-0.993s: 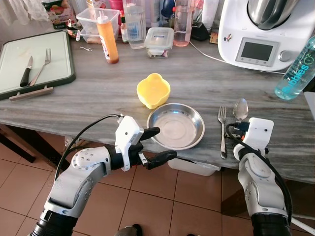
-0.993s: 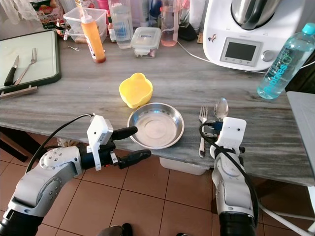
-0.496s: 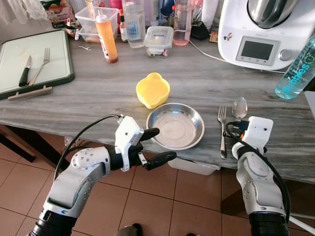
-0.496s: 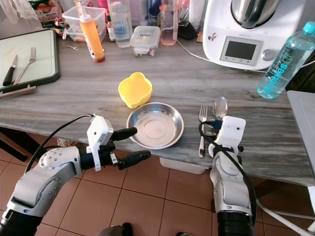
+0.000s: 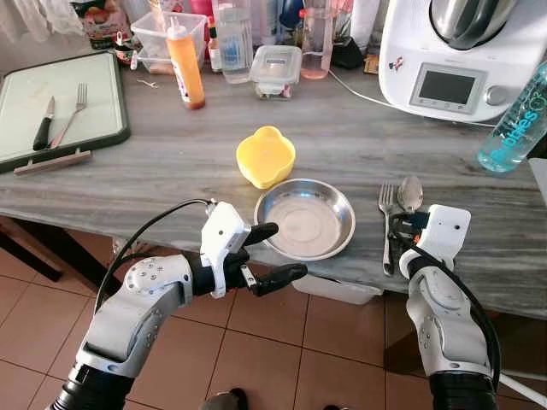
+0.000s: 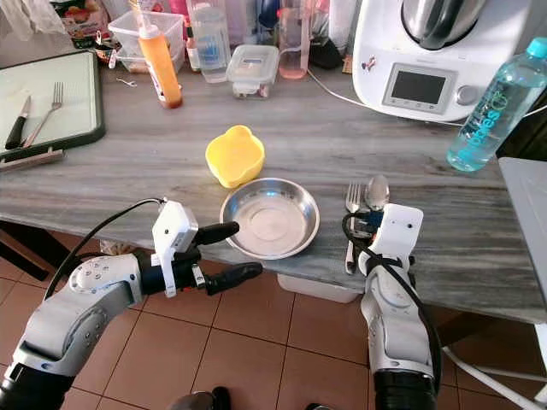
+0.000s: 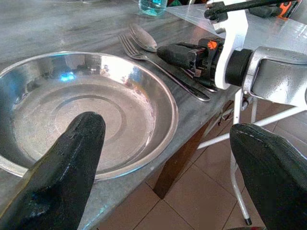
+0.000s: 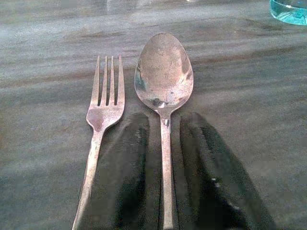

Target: Setting the table

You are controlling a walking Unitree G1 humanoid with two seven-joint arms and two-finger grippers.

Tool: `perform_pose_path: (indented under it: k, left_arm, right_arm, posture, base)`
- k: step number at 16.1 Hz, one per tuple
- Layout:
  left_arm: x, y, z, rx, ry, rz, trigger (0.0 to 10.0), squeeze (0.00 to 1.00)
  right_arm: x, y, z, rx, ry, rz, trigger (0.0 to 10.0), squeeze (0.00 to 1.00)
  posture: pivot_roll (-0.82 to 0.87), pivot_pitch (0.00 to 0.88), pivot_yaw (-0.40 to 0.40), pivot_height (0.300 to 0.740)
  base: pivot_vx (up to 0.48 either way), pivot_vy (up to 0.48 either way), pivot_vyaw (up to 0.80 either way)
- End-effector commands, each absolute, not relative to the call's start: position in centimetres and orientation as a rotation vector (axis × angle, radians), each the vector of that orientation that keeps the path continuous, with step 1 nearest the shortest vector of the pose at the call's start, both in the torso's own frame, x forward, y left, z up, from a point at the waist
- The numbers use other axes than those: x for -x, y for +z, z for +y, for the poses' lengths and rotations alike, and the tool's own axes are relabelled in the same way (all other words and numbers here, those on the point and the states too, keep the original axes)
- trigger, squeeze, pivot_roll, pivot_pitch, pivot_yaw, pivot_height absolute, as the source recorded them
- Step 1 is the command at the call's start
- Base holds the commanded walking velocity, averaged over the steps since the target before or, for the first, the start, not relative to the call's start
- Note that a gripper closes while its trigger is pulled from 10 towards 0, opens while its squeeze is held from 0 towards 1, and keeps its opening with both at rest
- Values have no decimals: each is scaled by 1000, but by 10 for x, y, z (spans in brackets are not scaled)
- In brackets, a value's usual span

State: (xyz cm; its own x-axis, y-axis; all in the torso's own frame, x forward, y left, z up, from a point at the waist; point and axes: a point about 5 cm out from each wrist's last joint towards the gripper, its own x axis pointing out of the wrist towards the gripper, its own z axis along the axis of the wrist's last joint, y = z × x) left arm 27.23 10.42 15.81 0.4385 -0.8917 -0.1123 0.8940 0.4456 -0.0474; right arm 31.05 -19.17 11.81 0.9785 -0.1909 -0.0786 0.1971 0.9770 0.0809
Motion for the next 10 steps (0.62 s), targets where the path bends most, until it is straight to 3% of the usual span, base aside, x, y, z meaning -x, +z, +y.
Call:
perform_pose_path:
  k: [1,5,7,10]
  left_arm:
    - [-269,160,103,-42,-1128,126,10000,0]
    - [-270,159,103,-41,-1129,126,10000,0]
    - [-270,159,102,-40,-1133,126,10000,0]
    - [-270,160,101,-40,-1136,126,10000,0]
  right_arm:
    - [-302,96,-195,-94,-222,171,10000,827]
    - [-302,96,-197,-90,-233,169,10000,835]
    - [-302,99,-200,-74,-239,155,10000,1000]
    - [-301,103,-201,-53,-237,138,10000,1000]
  posture:
    - [223,185,36,740]
    - [222,180,40,740]
    - [220,181,42,740]
    - [220,181,42,740]
  base:
    - [0,0,0]
    - [0,0,0]
    - [0,0,0]
    - [0,0,0]
